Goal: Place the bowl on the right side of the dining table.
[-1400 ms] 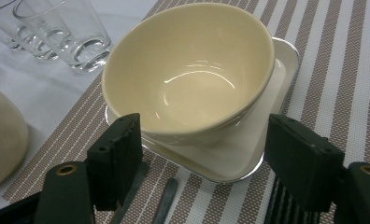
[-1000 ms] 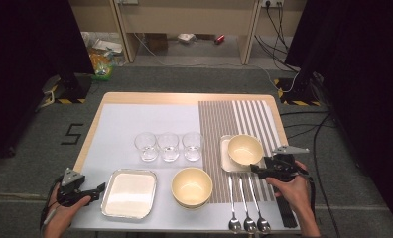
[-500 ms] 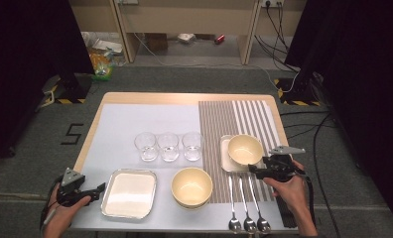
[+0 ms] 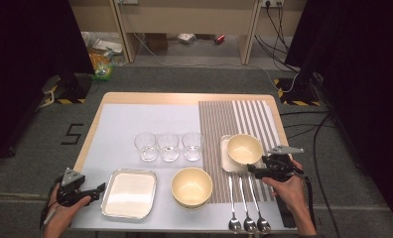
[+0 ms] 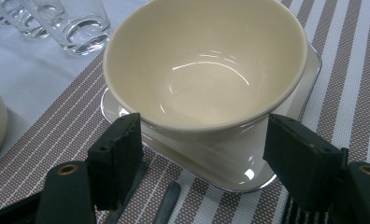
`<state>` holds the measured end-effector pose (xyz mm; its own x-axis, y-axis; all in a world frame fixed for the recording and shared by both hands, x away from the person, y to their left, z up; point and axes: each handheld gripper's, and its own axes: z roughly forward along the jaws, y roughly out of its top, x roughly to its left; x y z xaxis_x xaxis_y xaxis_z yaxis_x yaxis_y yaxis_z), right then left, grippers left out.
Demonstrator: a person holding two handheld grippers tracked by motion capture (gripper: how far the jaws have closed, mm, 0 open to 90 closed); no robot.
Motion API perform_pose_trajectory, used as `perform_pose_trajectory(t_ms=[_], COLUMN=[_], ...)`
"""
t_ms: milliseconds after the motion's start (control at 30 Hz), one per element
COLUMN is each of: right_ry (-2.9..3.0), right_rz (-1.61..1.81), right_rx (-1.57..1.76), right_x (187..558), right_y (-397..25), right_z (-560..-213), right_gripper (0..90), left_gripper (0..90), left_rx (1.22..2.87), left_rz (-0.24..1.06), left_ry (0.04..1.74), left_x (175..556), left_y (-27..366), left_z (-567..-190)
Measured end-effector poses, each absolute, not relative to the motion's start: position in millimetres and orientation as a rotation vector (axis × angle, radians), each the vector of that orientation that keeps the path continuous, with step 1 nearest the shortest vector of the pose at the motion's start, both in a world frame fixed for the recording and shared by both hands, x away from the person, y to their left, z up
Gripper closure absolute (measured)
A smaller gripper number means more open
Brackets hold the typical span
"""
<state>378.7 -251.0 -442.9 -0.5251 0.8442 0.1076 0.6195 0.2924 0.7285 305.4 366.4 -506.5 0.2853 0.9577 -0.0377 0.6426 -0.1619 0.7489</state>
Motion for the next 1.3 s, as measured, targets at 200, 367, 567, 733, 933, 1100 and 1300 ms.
perform_pose_trajectory(t_ms=[200,367,567,733,933,1100,1300], right_ry=[2.267,2.27,2.281,2.287,2.309,2.333,2.327], right_rz=[1.071,1.071,1.1,1.065,1.047,1.038,1.048], right_rx=[1.325,1.323,1.303,1.284,1.247,1.267,1.285], right_x=[379.4,379.1,369.0,357.2,344.4,333.9,323.9], right_y=[-250.1,-250.7,-253.3,-255.9,-255.7,-256.4,-258.3], right_z=[-443.7,-443.3,-436.1,-433.9,-431.6,-436.1,-439.5], right_gripper=[28.1,29.9,33.7,36.2,37.5,36.7,32.0], left_gripper=[14.8,14.8,14.8,14.8,14.8,14.8,14.8], left_rx=[1.891,1.888,1.89,1.89,1.89,1.89,1.889], left_rz=[0.603,0.604,0.601,0.602,0.602,0.602,0.601], left_ry=[1.434,1.434,1.434,1.434,1.434,1.434,1.434], left_x=[305.4,305.4,305.4,305.3,305.4,305.4,305.4], left_y=[366.4,366.4,366.7,366.7,366.5,366.7,366.8], left_z=[-506.4,-506.6,-506.4,-506.4,-506.4,-506.4,-506.4])
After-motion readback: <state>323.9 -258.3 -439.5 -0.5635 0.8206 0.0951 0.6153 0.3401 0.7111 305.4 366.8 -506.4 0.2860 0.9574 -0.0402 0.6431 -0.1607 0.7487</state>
